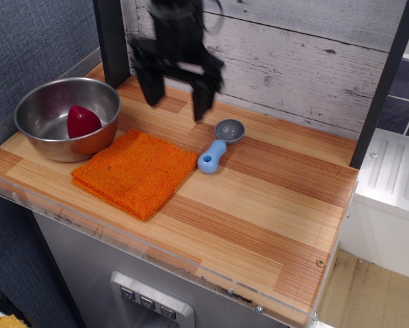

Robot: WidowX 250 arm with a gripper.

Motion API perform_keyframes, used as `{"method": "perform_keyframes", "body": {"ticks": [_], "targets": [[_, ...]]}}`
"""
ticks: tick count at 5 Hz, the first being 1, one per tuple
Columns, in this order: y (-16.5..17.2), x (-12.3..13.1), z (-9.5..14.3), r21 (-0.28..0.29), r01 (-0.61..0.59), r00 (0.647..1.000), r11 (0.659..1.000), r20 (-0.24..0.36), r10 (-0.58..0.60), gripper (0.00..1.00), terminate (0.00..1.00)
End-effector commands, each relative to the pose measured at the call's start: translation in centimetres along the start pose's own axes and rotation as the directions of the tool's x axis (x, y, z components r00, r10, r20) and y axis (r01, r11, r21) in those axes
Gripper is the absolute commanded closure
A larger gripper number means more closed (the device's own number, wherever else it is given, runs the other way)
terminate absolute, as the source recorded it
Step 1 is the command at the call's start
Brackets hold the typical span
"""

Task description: Rotate the orange rag so that the corners touch the silver pan and the blue spoon.

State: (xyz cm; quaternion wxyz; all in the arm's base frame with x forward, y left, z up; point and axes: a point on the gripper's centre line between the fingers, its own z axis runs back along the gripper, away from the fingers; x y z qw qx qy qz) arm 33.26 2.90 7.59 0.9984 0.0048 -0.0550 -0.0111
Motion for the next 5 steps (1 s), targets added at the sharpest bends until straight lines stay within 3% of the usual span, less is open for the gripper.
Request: {"method": "perform_keyframes", "body": {"ticks": [1,2,3,5], "targets": [[-2.1,1.2,-3.9,0.042,0.040,0.999,0.998,-0.018,-0.039,0.00,0.00],[-2.2,1.3,-5.0,0.050,0.042,0.999,0.998,-0.024,-0.041,0.00,0.00],[-2.0,1.5,-5.4,0.037,0.036,0.999,0.999,-0.014,-0.035,1.00,0.00],[-1.8,2.1,0.1,-0.001,0.016,0.996,1.000,0.090,-0.016,1.00,0.00]]}}
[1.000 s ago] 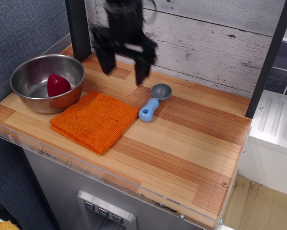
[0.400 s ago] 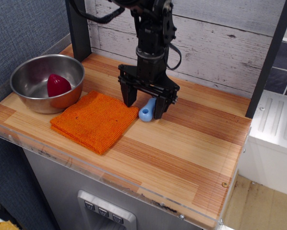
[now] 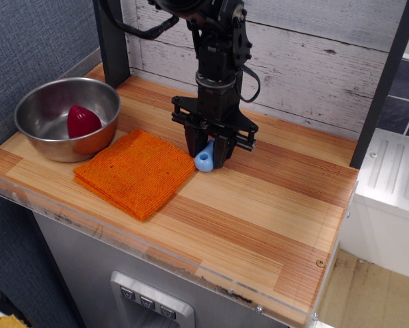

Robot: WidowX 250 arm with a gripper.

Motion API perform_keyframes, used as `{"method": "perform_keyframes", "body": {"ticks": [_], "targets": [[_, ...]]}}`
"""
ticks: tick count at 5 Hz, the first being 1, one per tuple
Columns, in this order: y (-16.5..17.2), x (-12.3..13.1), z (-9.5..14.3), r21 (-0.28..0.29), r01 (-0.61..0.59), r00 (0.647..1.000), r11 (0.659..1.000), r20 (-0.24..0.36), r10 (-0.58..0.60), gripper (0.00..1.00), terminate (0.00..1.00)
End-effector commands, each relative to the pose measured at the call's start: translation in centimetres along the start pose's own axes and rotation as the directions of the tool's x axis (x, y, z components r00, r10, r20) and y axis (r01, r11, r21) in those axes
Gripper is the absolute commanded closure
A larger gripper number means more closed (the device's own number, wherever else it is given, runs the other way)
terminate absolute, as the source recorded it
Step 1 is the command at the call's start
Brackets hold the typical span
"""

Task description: Rotate the orange rag so that the corners touch the silver pan and the blue spoon.

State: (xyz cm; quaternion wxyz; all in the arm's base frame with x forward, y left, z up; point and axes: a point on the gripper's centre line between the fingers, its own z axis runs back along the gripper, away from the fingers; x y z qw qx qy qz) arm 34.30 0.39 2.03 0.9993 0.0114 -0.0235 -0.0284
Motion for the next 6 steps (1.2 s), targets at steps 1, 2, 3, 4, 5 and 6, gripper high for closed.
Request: {"method": "perform_keyframes", "body": {"ticks": [1,2,3,4,5,6], "targets": [[1.7,-0.1,9.4,-0.049,-0.041,0.977,0.998,0.205,0.050,1.00,0.00],[4.0,-2.8,10.3,-0.082,-0.119,0.981,0.990,0.145,0.130,1.00,0.00],[4.8,-3.9,6.9,-0.145,-0.087,0.996,0.986,0.001,0.088,1.00,0.00],[3.6,-4.1,5.8,-0.138,-0.033,0.998,0.990,-0.049,0.027,1.00,0.00],[2.1,-4.2,5.1,-0.158,0.000,0.997,0.987,-0.072,-0.011,1.00,0.00],[0.6,-3.7,4.1,-0.170,0.035,0.996,0.985,-0.079,-0.049,1.00,0.00]]}}
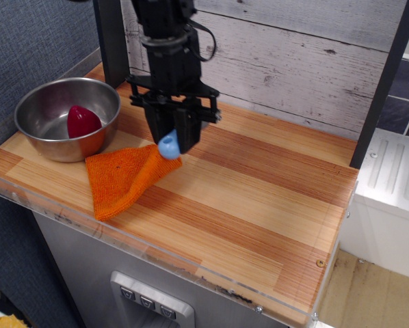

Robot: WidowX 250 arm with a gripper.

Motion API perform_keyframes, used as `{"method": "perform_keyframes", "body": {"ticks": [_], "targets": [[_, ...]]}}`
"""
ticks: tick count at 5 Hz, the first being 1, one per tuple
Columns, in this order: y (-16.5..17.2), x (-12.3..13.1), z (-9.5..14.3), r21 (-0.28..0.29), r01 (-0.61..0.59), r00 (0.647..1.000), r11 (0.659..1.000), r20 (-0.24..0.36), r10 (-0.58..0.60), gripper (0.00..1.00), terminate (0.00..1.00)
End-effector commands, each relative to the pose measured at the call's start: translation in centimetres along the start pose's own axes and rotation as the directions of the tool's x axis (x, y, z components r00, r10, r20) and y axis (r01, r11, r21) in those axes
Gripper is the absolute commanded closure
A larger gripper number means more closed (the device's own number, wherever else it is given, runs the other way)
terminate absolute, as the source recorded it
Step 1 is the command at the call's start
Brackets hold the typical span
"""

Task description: Rotate the orange rag so that the corners touch the silver pan and the blue spoon.

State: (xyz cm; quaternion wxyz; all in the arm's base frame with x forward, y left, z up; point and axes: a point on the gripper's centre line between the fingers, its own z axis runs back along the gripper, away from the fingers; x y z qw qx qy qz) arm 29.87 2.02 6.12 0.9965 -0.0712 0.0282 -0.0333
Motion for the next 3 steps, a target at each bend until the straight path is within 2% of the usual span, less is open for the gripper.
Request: {"method": "perform_keyframes", "body": {"ticks": [1,2,3], "targets": [[-1.7,2.5,-1.9,0.007,0.058,0.998,0.998,-0.012,-0.058,1.00,0.00],[-2.0,3.5,-3.7,0.032,0.046,0.999,0.998,-0.025,-0.045,1.00,0.00],[-2.2,3.3,-4.3,0.059,0.056,0.998,0.997,-0.013,-0.055,0.00,0.00]]}}
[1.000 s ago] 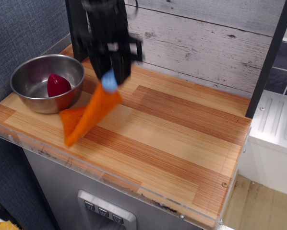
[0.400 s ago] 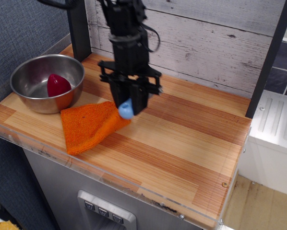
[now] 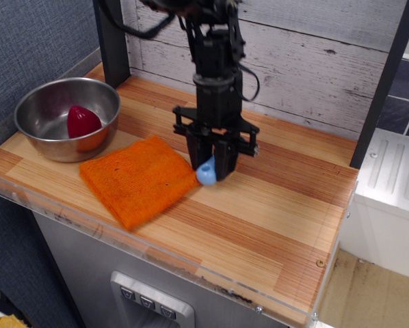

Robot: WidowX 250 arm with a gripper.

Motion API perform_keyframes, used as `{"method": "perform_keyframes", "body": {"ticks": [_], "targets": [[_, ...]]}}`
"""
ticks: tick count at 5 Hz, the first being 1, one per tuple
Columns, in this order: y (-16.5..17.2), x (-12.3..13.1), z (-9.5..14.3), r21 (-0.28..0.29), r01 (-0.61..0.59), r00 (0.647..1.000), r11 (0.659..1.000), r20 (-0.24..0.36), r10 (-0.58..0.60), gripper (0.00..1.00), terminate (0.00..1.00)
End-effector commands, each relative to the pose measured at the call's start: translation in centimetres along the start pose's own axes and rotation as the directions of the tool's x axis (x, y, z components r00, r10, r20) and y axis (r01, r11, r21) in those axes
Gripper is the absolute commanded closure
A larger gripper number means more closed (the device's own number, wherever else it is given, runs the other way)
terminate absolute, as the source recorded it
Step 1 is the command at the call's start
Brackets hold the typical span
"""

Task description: Rotate the orange rag so that the corners touch the silver pan and the blue spoon.

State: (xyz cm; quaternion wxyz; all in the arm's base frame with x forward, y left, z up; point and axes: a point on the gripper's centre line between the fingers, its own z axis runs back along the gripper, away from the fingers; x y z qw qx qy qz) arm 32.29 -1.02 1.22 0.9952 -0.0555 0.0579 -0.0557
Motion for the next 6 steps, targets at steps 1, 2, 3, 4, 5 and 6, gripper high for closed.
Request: {"method": "perform_keyframes", "body": {"ticks": [1,2,3,4,5,6], "targets": [[-0.4,-0.5,3.1,0.054,0.019,0.992,0.998,0.123,-0.025,0.00,0.00],[0.1,-2.8,7.9,0.140,0.031,0.957,0.990,0.280,-0.070,0.00,0.00],[1.4,-5.8,12.6,0.188,-0.004,0.908,0.982,0.411,-0.075,0.00,0.00],[2.3,-7.1,16.3,0.172,0.000,0.903,0.985,0.423,-0.074,0.00,0.00],[3.8,-7.3,16.1,0.024,0.026,0.959,0.999,0.282,-0.032,0.00,0.00],[3.8,-7.3,16.1,0.024,0.026,0.959,0.999,0.282,-0.032,0.00,1.00]]}}
